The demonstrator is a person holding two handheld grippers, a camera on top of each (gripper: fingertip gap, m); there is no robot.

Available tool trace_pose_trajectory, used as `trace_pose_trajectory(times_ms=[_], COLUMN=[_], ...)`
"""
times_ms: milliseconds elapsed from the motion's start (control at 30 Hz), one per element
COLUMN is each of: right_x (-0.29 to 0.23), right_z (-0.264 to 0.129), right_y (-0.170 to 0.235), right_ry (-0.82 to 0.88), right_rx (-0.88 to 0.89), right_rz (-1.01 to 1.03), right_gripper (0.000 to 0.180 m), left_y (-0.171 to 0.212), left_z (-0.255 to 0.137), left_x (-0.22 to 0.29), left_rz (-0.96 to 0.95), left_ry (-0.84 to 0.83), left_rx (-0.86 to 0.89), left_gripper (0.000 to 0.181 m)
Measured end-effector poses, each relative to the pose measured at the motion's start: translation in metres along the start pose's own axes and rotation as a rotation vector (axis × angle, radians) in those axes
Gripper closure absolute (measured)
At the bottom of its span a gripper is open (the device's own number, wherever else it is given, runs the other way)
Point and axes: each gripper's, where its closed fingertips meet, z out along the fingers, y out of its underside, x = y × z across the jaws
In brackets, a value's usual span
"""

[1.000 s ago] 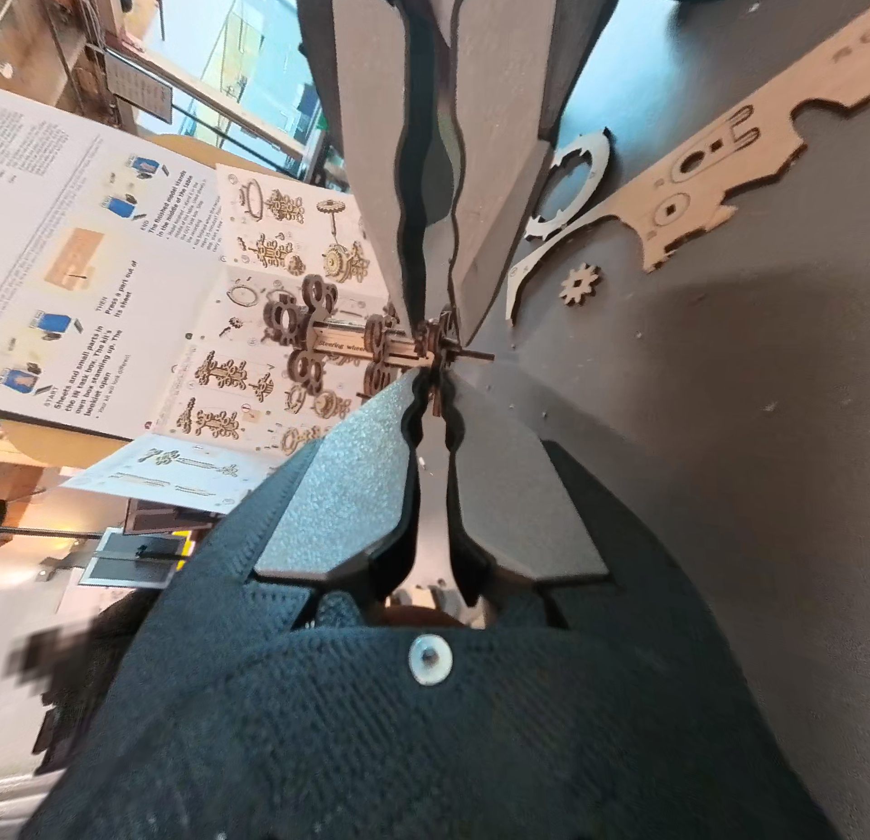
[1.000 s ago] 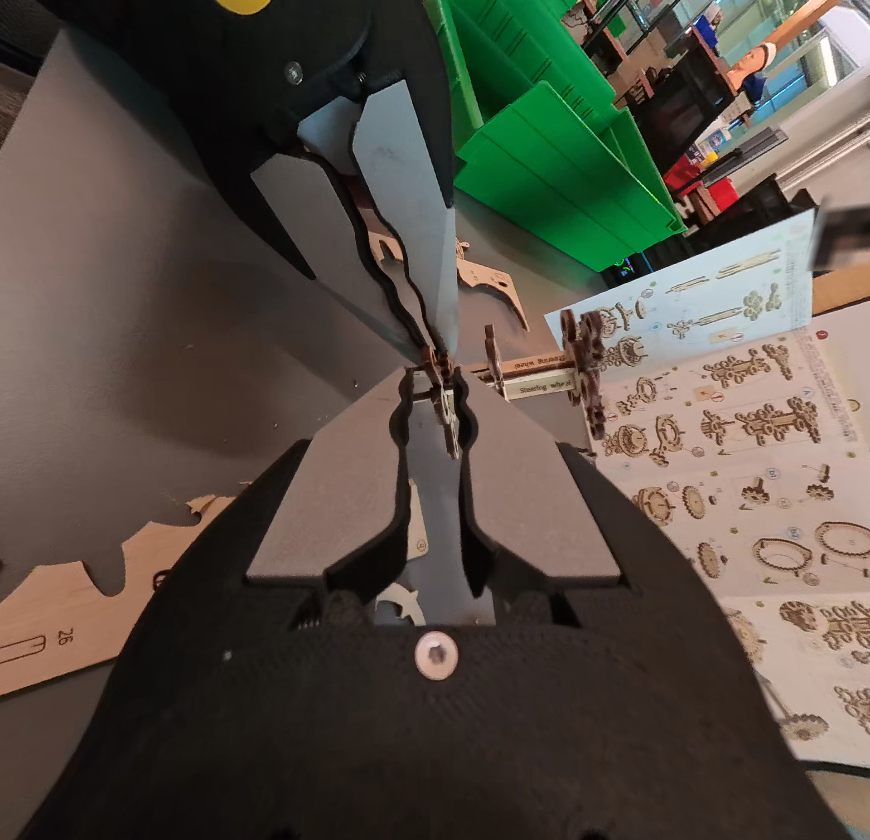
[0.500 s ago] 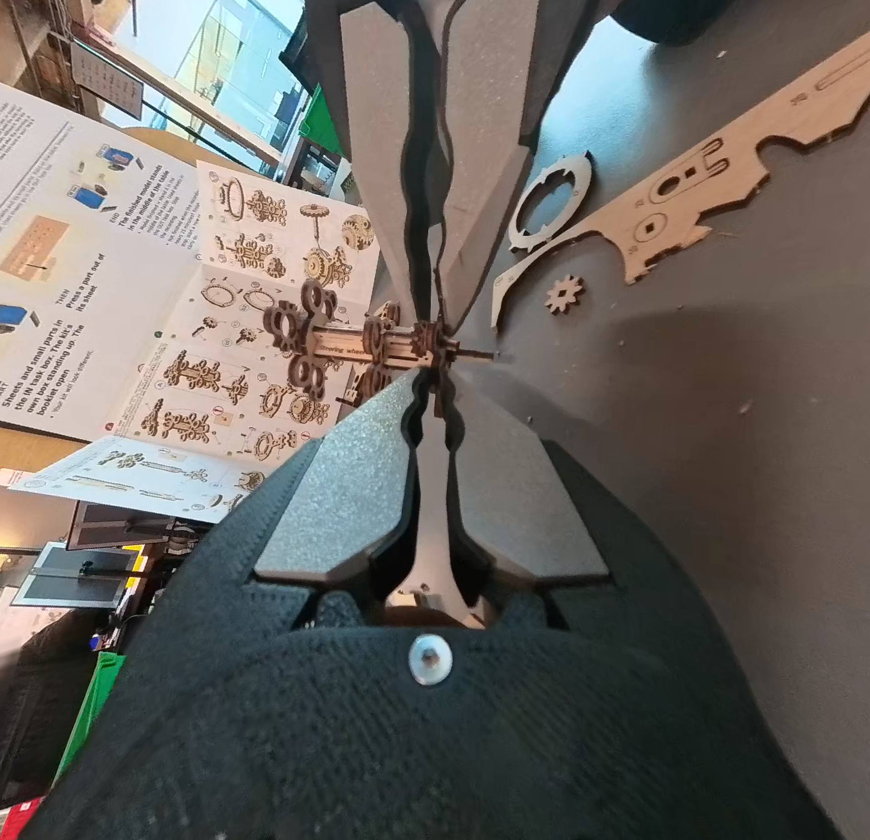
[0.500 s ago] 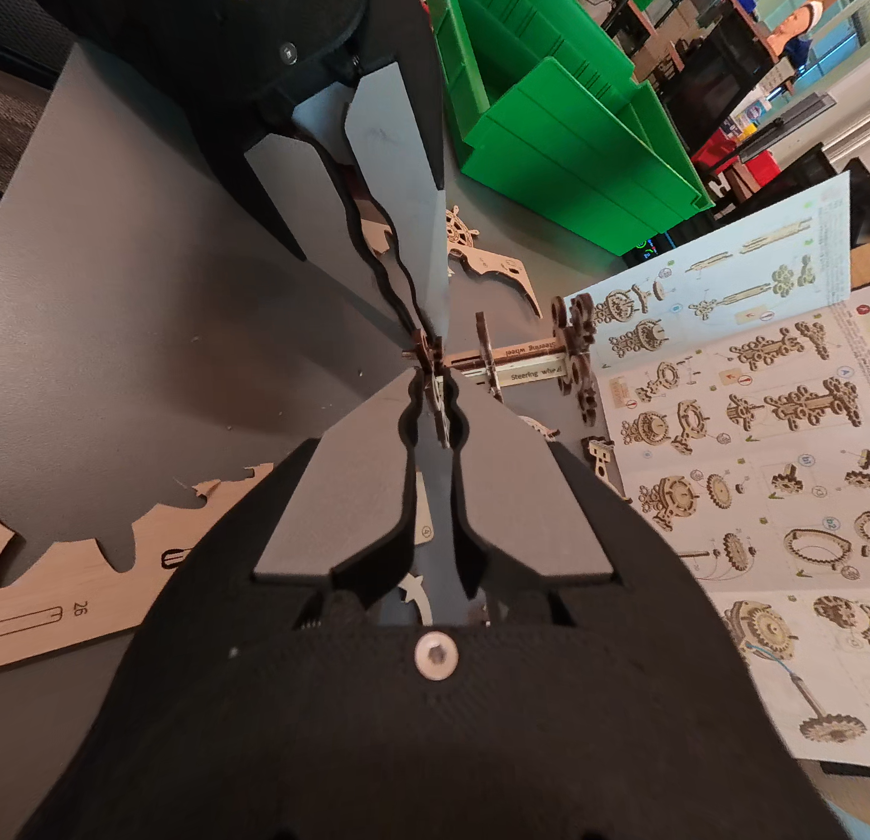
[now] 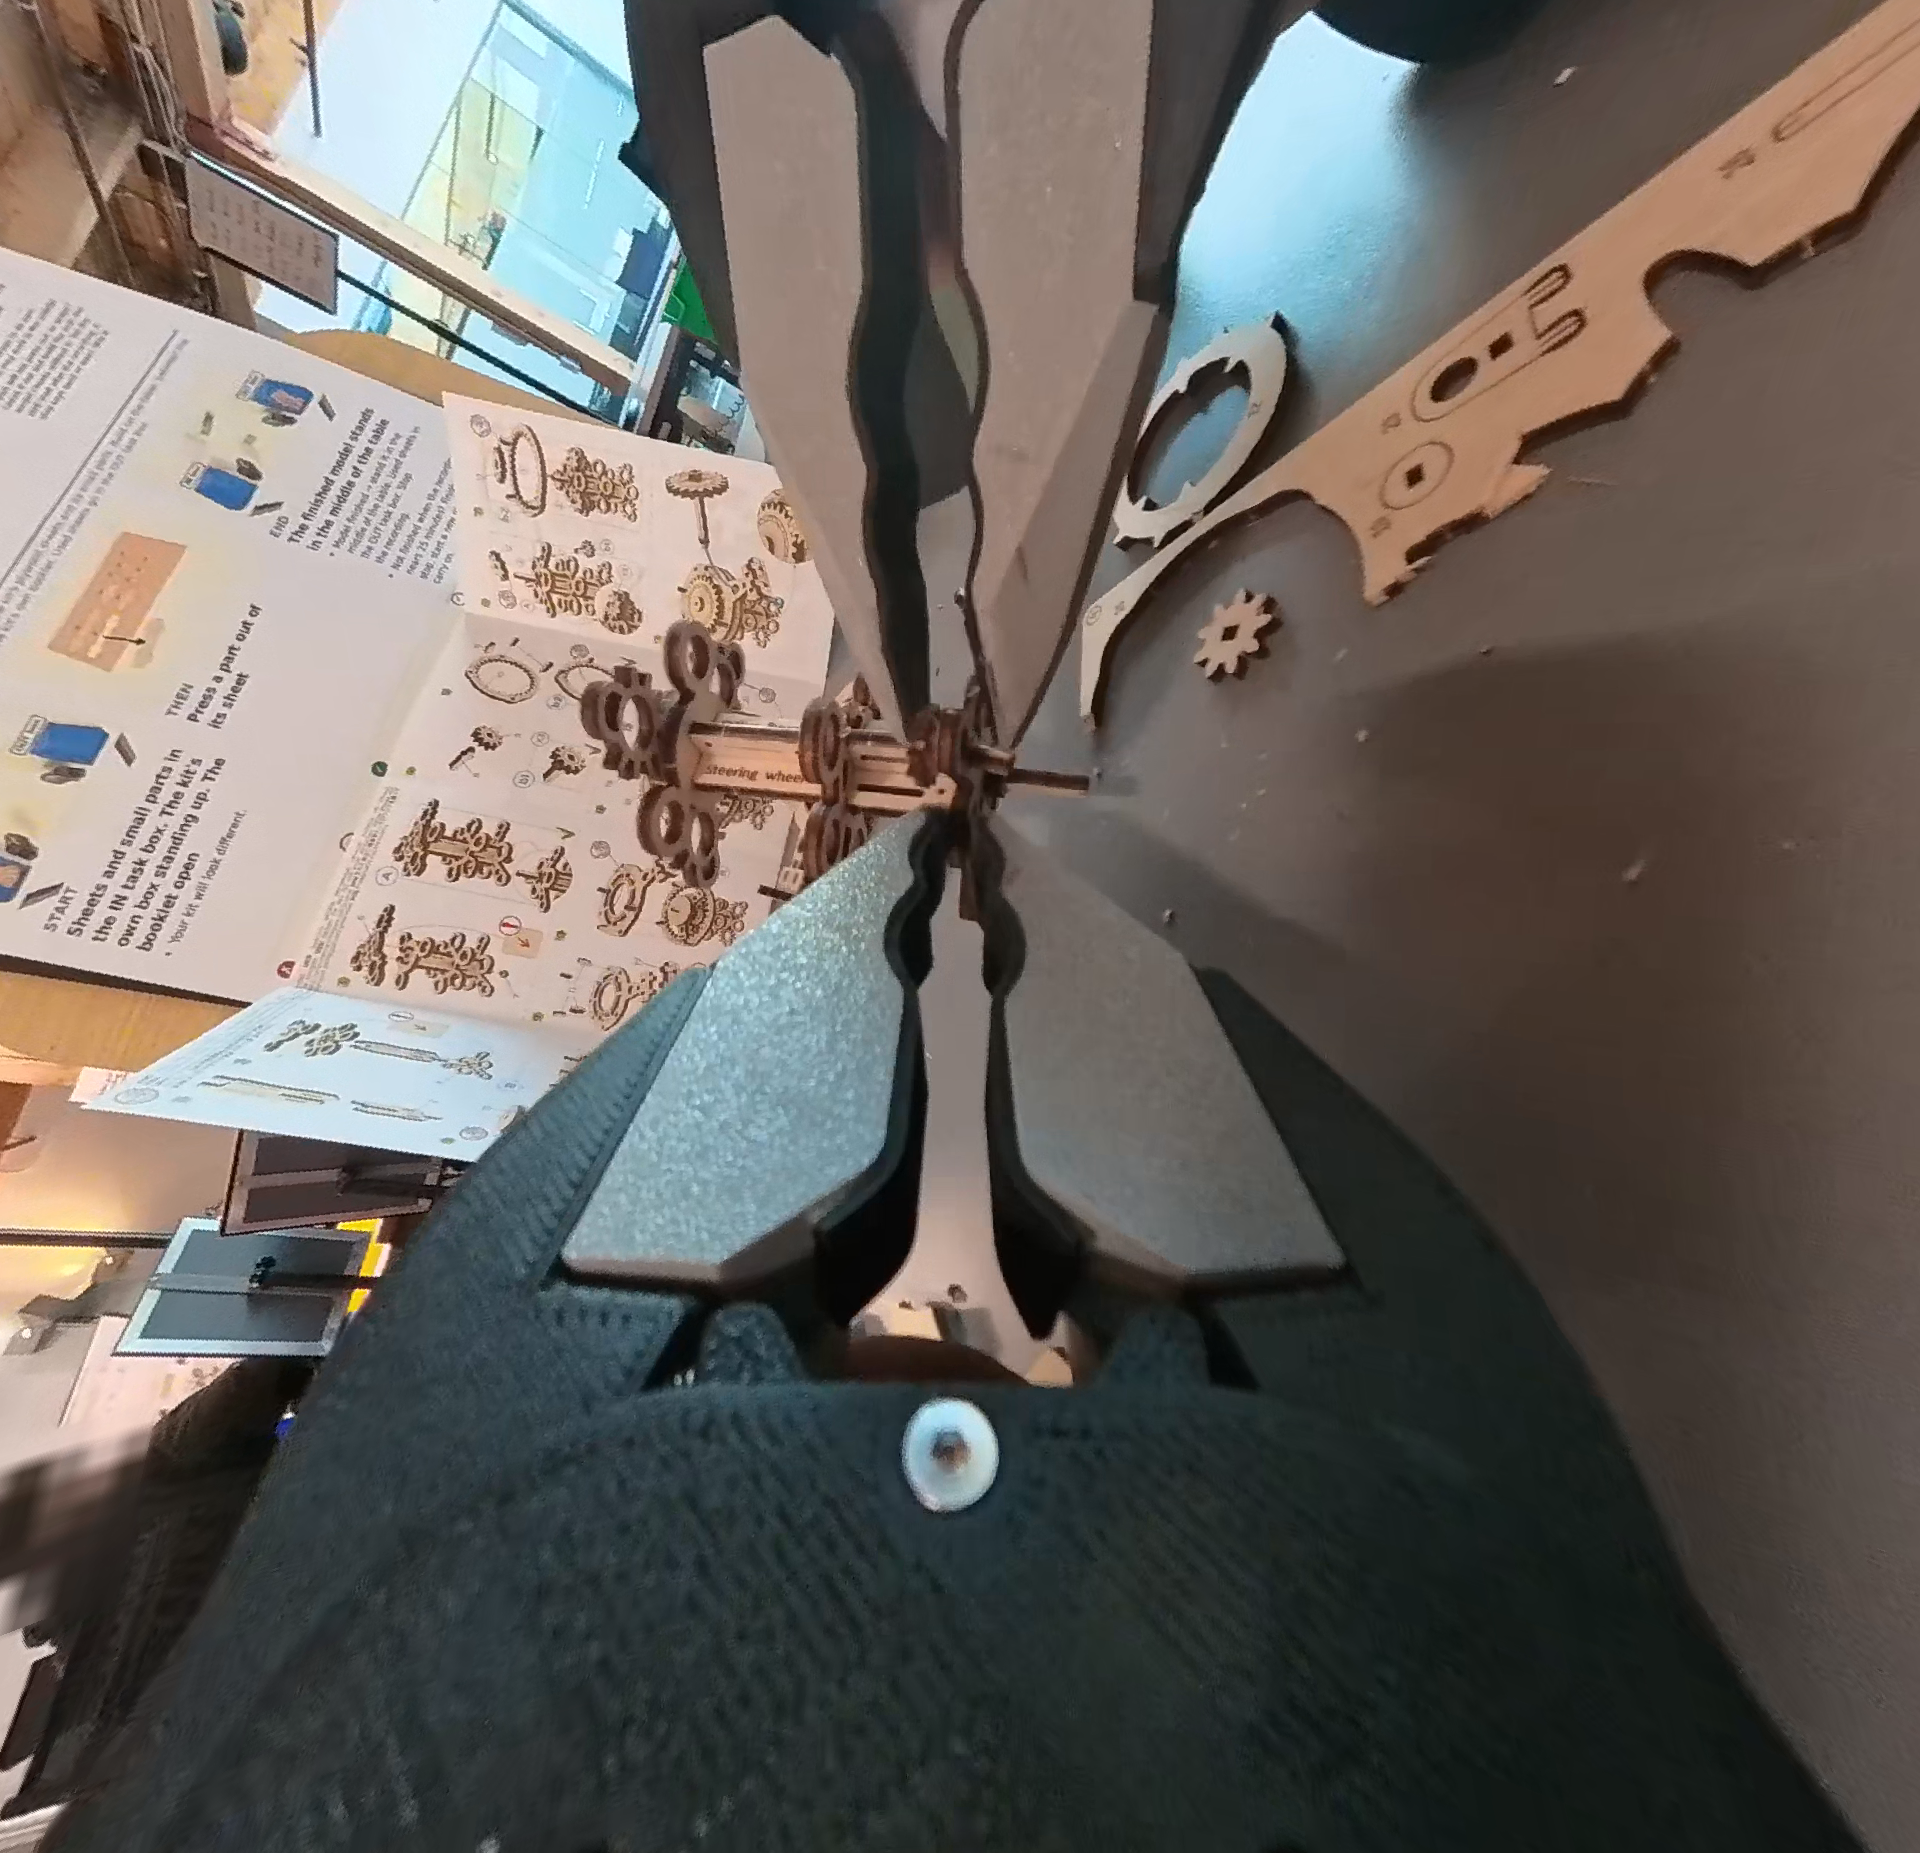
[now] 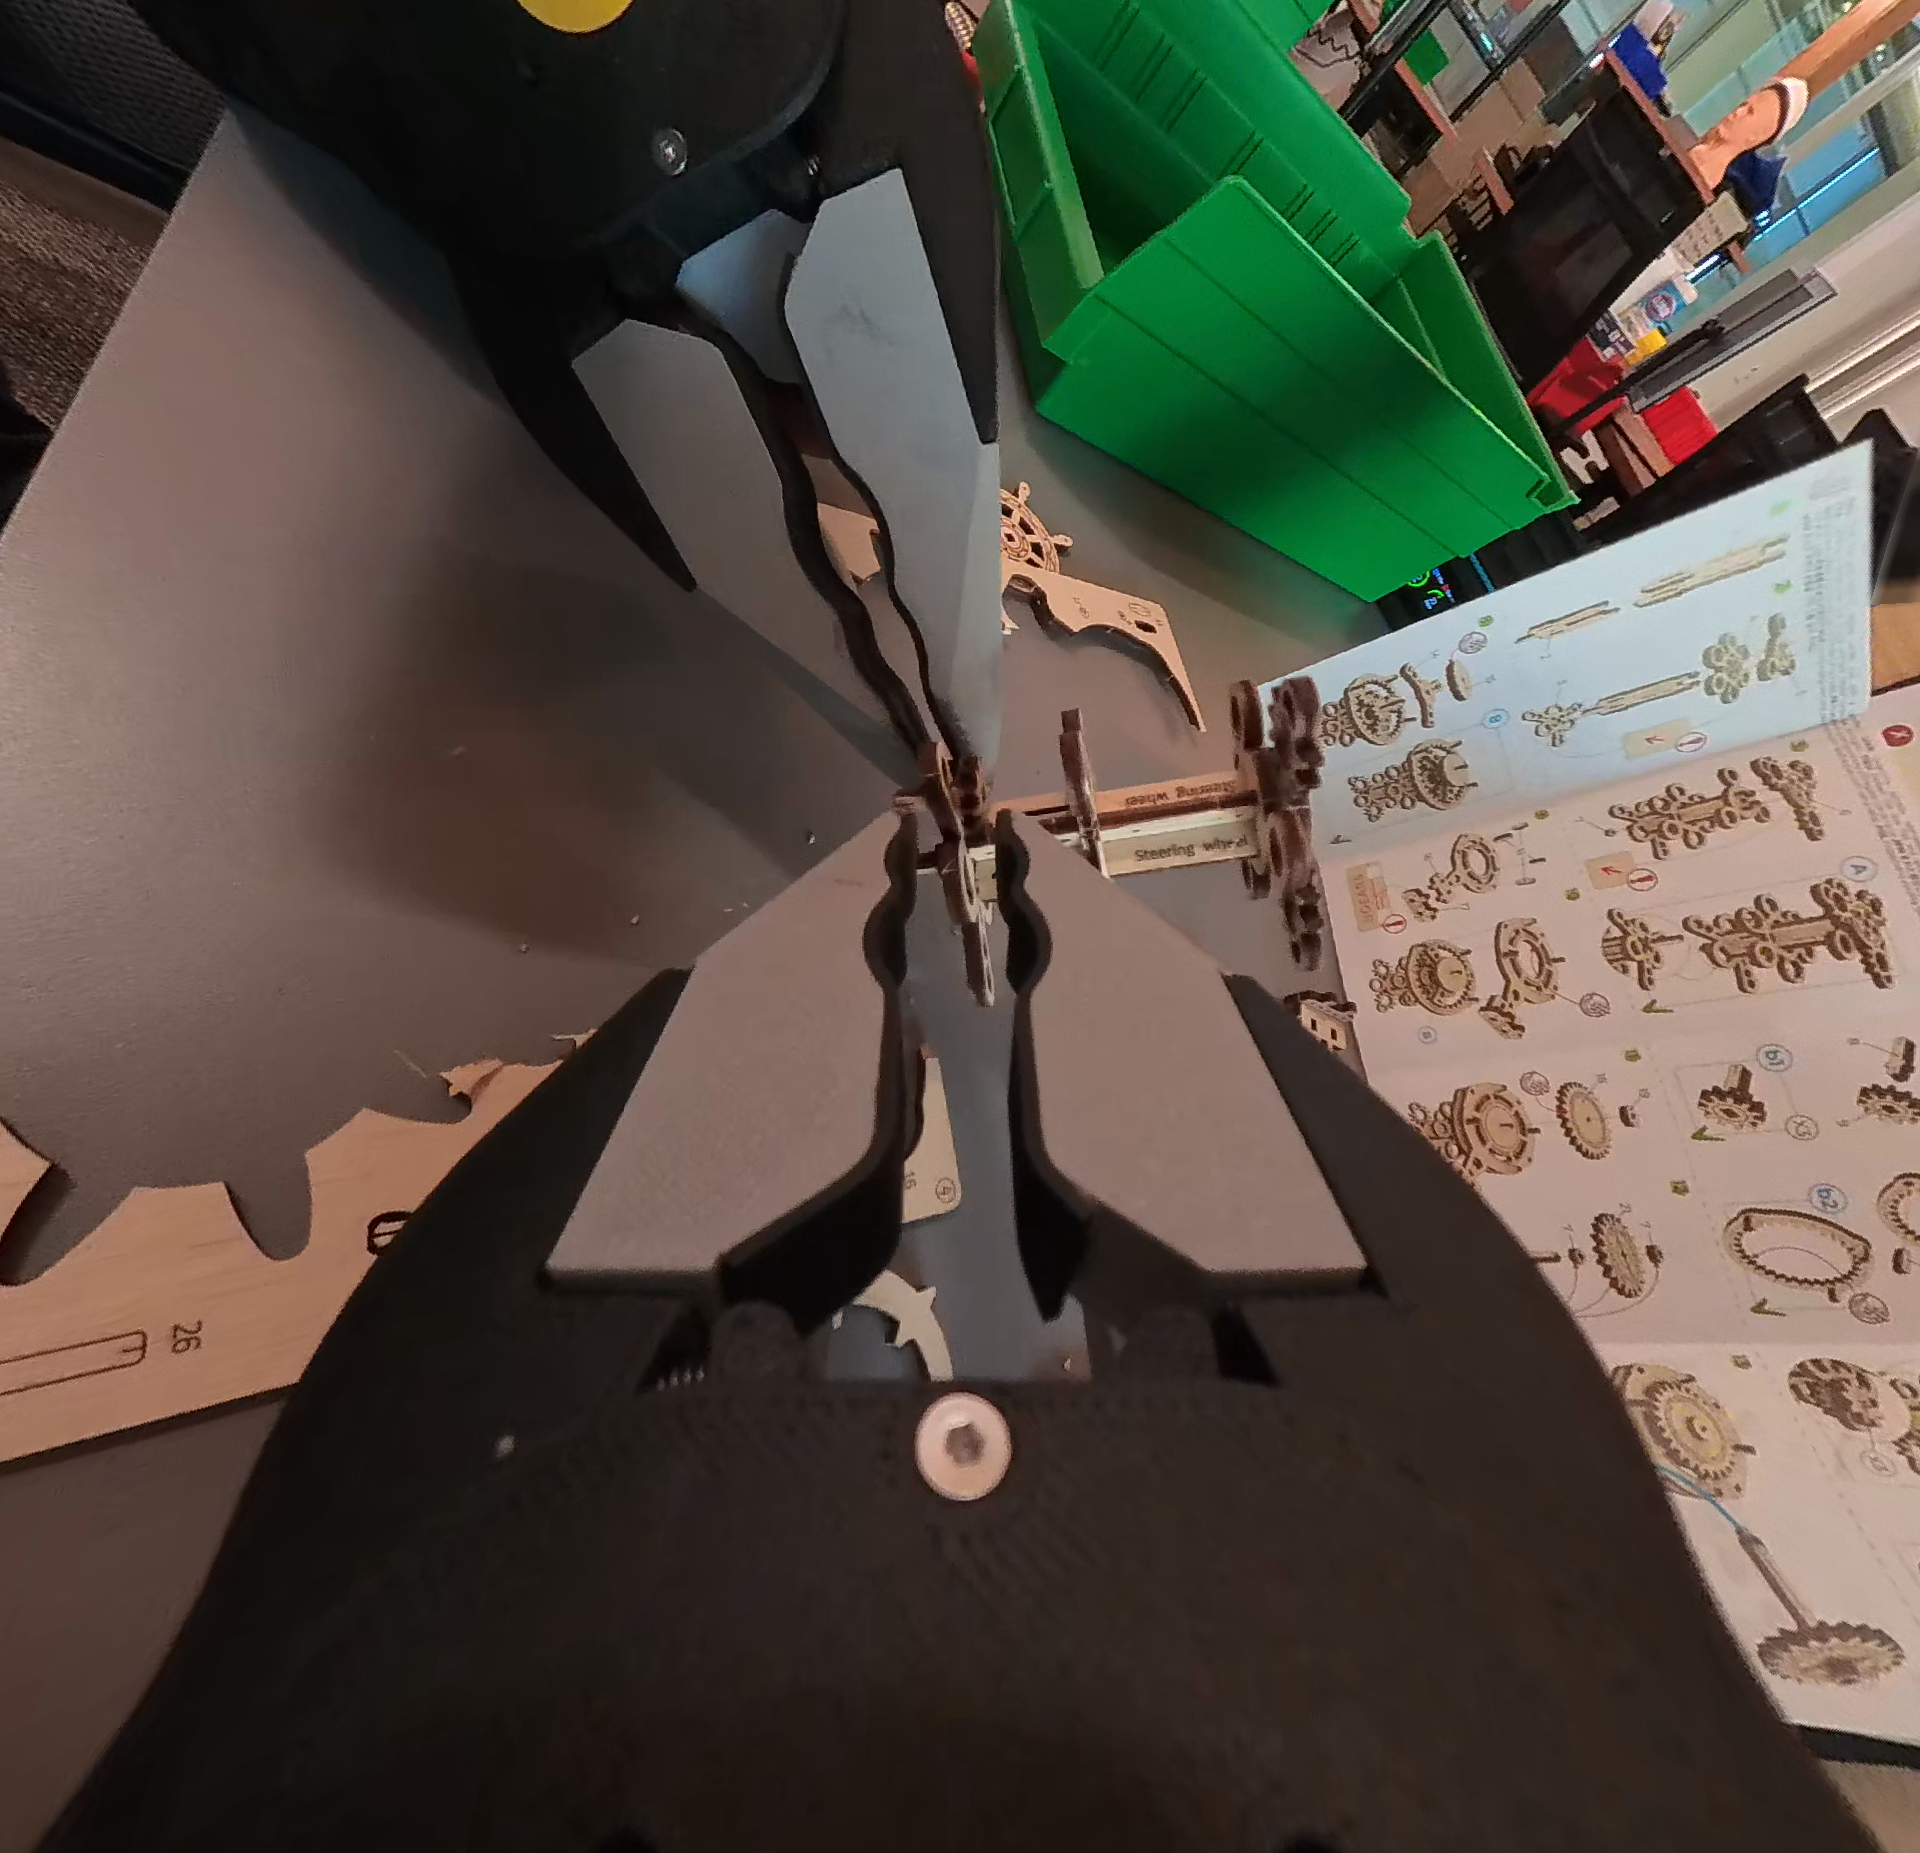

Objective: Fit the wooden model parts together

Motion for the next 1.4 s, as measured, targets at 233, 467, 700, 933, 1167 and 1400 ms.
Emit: trace_pose_trajectory(times_ms=[233,467,700,933,1167,1400], right_x=[-0.002,-0.006,-0.002,0.008,0.003,0.000], right_z=[0.003,0.006,0.002,-0.004,0.001,-0.004], right_y=[0.003,0.004,0.006,-0.002,-0.003,-0.003], right_ry=[0.016,0.002,0.000,0.003,0.001,-0.018], right_rx=[-0.034,-0.039,-0.033,0.031,0.015,0.024], right_rz=[-0.054,-0.067,-0.020,0.098,0.059,0.029], right_gripper=[0.171,0.170,0.158,0.171,0.178,0.162], left_y=[0.004,0.006,0.010,0.007,0.008,0.006], left_z=[0.002,0.003,0.003,0.000,0.000,0.000], left_x=[0.003,0.004,-0.002,-0.005,-0.003,-0.003], left_rz=[0.047,0.134,0.282,0.279,0.273,0.246], left_ry=[-0.003,-0.020,-0.094,-0.110,-0.096,-0.089], left_rx=[-0.026,-0.064,-0.130,-0.121,-0.119,-0.107], left_gripper=[0.180,0.180,0.180,0.180,0.180,0.179])
